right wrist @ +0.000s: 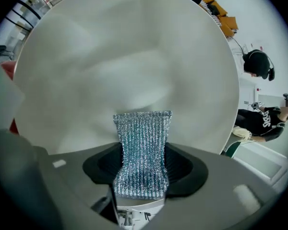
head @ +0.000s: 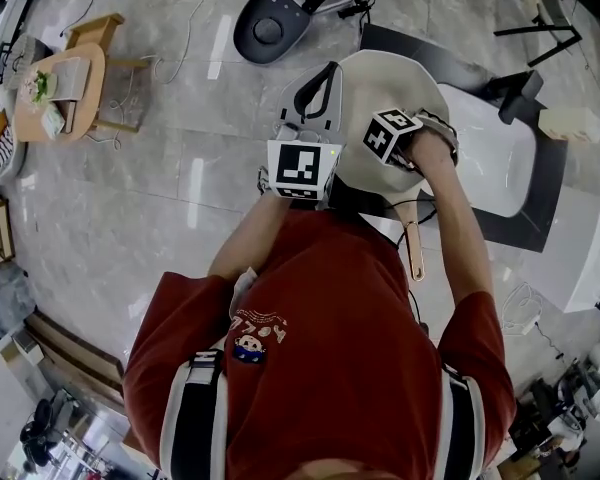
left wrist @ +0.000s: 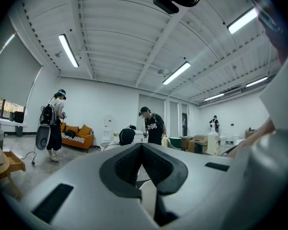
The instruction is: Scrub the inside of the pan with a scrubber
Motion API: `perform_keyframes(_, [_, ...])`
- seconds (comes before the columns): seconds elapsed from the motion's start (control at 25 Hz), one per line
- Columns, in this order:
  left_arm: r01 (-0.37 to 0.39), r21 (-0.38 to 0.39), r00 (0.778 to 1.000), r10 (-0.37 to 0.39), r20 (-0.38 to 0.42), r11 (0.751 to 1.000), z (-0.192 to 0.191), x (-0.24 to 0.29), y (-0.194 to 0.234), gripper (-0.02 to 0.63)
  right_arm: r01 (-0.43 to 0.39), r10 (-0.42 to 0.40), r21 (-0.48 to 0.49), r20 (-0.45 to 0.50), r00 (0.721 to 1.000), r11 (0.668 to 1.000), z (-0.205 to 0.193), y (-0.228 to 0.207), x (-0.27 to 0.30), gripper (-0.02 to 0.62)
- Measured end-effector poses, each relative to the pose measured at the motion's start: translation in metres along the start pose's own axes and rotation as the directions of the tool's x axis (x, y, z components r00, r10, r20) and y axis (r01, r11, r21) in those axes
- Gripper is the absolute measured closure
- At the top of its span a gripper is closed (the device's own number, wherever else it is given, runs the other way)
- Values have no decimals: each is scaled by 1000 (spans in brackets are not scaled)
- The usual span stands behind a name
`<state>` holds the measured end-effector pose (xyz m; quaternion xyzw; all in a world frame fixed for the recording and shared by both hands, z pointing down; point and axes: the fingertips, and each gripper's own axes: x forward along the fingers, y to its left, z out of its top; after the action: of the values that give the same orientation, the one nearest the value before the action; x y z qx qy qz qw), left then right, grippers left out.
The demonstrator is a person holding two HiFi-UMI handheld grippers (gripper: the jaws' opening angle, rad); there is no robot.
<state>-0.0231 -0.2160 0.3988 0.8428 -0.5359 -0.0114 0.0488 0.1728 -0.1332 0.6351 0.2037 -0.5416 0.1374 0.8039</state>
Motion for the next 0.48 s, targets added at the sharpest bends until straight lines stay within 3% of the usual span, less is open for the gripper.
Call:
perform_keyframes(0.28, [12,-1,1000,-12,-5,1000,-2,7,1,601,190,-190,-2,-7,982,982,6,-36,1,325])
perform_keyframes(0.48, [6,2,1000,-6,-13,1000,-5,10,7,600,270,-272,52,47,961,961,16,-57,-1,325])
